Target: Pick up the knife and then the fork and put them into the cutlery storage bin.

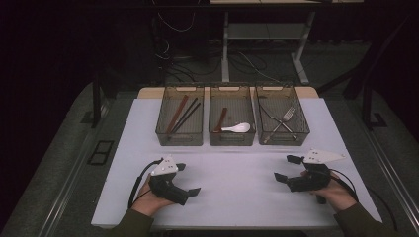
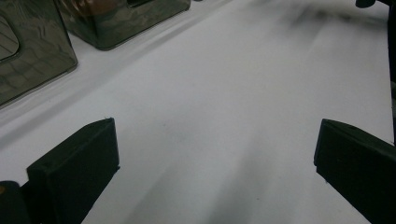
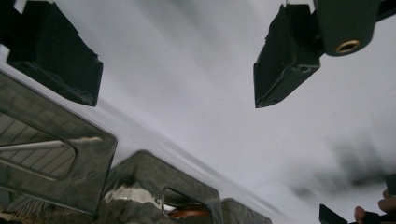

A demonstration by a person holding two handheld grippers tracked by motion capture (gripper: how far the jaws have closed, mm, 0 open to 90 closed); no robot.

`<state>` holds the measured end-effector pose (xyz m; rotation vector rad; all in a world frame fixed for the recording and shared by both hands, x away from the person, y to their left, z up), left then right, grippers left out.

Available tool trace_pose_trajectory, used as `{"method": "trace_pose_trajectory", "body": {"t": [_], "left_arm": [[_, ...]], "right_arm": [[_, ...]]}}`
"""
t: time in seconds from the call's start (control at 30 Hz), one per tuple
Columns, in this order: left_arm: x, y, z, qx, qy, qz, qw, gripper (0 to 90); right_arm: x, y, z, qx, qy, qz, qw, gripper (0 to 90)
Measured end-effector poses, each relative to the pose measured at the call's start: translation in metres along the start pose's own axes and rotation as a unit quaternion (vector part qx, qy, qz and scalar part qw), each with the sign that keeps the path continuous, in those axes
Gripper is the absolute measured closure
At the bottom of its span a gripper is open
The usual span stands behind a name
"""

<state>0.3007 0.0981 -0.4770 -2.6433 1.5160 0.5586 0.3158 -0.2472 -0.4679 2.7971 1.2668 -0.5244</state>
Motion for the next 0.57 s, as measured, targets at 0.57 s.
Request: {"method": "trace_pose_trajectory", "body": {"t": [0.57], "left_arm": [[-0.001,-0.001,0.0,0.0,0.003,-0.002,1.0,0.0]], "right_arm": [[-0.002,-0.007,0.013,-0.008,-0.015,-0.007,0.9998,15.6]]}}
Point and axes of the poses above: each handheld gripper's, and its own axes: x roughly forward along the jaws, z roughly out of its underside, y roughly to its right, the point moved 7 cm from there along x, roughly forward along the jaws, and after that the axes turned 13 degrees about y, right-handed, at the moved point
